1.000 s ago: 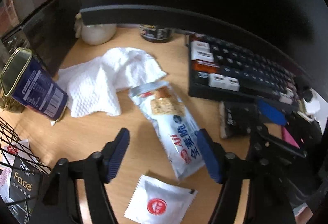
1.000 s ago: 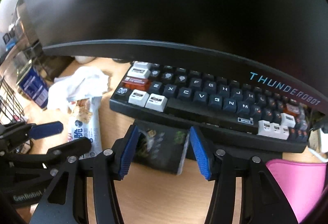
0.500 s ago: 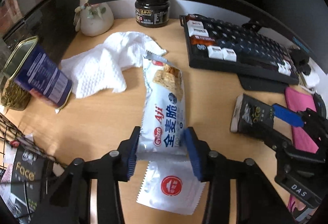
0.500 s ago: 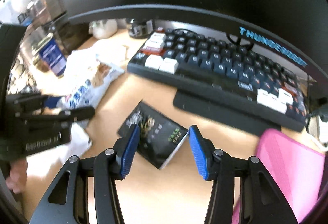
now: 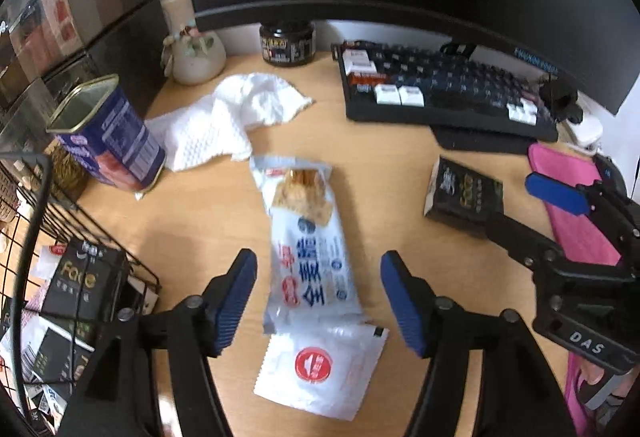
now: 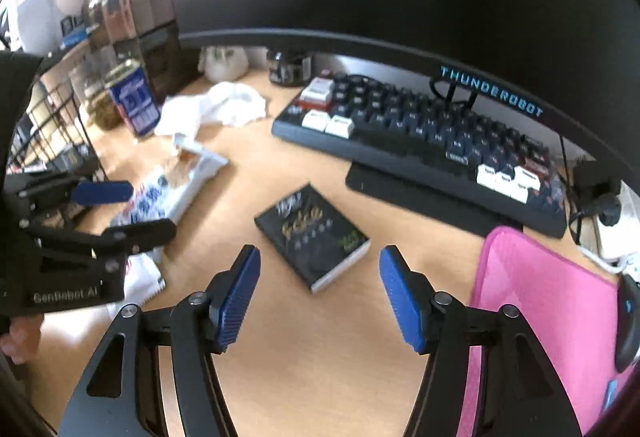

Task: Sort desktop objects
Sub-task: 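Grasp a black Face pack with the right tool while the left tool grasps an Aji snack bar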

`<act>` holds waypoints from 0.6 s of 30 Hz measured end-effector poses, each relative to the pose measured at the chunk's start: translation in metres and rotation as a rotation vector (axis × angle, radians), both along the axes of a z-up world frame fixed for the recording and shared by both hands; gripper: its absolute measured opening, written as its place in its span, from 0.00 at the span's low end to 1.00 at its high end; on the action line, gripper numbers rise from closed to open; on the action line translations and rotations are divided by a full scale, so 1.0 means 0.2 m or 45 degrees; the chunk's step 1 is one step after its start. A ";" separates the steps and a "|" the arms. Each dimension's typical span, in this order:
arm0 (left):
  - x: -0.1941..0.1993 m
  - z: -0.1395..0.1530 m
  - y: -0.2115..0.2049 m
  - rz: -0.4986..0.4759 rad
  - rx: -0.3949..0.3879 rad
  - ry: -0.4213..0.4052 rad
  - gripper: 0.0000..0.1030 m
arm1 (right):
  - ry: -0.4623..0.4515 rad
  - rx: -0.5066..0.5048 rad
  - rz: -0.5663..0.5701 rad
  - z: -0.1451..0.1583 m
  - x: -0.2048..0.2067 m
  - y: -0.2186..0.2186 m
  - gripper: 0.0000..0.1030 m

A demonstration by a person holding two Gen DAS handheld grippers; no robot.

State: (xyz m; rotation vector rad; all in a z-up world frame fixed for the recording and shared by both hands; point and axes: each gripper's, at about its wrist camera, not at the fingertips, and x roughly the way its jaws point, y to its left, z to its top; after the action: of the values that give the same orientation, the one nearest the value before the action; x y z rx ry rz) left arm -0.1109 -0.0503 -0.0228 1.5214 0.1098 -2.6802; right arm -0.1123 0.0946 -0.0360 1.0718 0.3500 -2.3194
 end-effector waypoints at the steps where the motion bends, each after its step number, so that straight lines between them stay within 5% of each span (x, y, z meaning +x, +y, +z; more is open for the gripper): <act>1: -0.02 0.00 -0.01 0.008 0.004 -0.005 0.70 | 0.008 -0.004 -0.004 0.01 -0.02 0.00 0.59; 10: 0.01 -0.01 0.09 -0.051 0.015 -0.044 0.70 | 0.045 0.084 -0.166 -0.04 -0.33 0.01 0.59; 18: -0.05 -0.05 0.16 -0.068 -0.032 -0.066 0.70 | -0.007 0.119 -0.028 -0.10 -0.21 -0.05 0.59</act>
State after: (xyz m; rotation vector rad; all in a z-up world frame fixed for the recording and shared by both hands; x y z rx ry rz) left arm -0.1213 -0.0192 -0.0334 1.6072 0.0331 -2.6693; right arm -0.1538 0.0848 -0.0553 1.1314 0.4501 -2.3393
